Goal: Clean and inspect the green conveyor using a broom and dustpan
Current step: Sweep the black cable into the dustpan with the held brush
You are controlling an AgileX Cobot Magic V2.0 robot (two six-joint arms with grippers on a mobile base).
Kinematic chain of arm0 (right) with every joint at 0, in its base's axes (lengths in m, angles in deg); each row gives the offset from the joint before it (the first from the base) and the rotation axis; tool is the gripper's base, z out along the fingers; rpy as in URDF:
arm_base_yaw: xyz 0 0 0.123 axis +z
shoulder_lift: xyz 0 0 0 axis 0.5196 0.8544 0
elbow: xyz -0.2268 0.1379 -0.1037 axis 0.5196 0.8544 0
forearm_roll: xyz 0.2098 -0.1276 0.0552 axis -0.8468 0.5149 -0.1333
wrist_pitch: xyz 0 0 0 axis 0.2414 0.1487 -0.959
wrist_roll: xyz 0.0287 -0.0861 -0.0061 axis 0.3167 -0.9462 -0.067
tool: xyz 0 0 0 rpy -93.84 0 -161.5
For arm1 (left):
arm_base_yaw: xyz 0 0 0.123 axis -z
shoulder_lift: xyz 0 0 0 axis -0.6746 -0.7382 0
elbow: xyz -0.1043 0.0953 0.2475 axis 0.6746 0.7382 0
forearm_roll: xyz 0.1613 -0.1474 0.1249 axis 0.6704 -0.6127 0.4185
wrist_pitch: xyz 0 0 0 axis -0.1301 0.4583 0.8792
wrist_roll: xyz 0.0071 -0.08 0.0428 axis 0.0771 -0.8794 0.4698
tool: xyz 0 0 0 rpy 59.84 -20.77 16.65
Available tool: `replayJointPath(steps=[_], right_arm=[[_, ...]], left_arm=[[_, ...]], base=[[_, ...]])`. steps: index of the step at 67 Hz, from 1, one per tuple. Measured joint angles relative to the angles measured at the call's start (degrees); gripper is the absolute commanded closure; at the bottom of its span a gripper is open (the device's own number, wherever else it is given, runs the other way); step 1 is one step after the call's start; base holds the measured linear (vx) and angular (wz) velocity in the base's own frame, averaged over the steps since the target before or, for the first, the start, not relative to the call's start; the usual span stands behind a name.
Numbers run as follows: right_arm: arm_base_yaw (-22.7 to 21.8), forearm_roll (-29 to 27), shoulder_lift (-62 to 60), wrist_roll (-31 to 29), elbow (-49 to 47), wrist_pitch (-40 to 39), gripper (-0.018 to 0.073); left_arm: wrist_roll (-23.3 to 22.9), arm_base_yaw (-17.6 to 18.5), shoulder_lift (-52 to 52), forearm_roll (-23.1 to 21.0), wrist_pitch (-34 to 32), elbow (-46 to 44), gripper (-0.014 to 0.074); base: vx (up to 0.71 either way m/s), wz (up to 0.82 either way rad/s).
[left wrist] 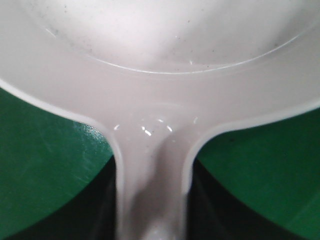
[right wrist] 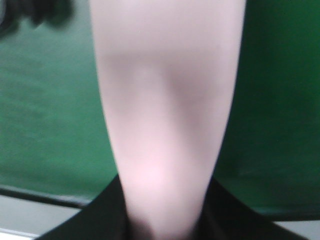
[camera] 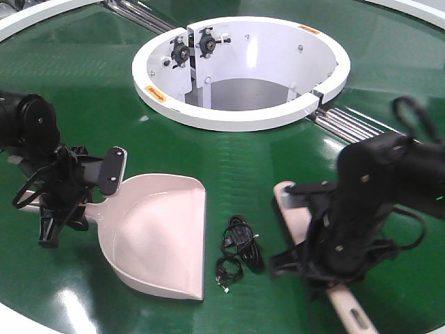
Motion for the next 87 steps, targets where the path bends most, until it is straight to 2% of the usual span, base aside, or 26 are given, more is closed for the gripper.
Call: replayJointPath(steps=[8, 25, 33, 52, 63, 73, 87], right_arm=[[2.71, 0.0, 2.9, 4.08, 0.0, 0.61, 0.0564], [2.77, 1.1, 6.92, 8.69, -0.18, 0.98, 0.0564], [2.77, -0.08, 8.02, 9.62, -0.38, 0.96, 0.0564], [3.43, -8.52, 12.11, 7.67, -5.8, 1.5, 0.0564], [6.87, -10.33, 16.05, 7.18, -11.78, 3.85, 0.0564], [11.16, -11.24, 22.2, 5.73, -20.65, 5.48, 0.0564], [14.41, -17.57, 29.58, 0.12, -34.59, 8.54, 0.0564]], left_arm=[[0.0, 0.0, 0.0, 0.0, 0.0, 0.0, 0.0604], [0.0, 0.0, 0.0, 0.0, 0.0, 0.0, 0.0604], [0.0, 0.0, 0.0, 0.0, 0.0, 0.0, 0.0604], [-0.05, 0.0, 0.0, 0.0, 0.0, 0.0, 0.0604], [-0.05, 0.0, 0.0, 0.0, 0.0, 0.0, 0.0604], [-0.09, 0.0, 0.0, 0.06, 0.0, 0.0, 0.0604], [0.01, 0.0, 0.0, 0.96, -0.31, 0.0, 0.0604]], base=[[0.0, 0.0], [0.0, 0.0], [0.0, 0.0], [0.0, 0.0], [0.0, 0.0], [0.0, 0.0], [0.0, 0.0]])
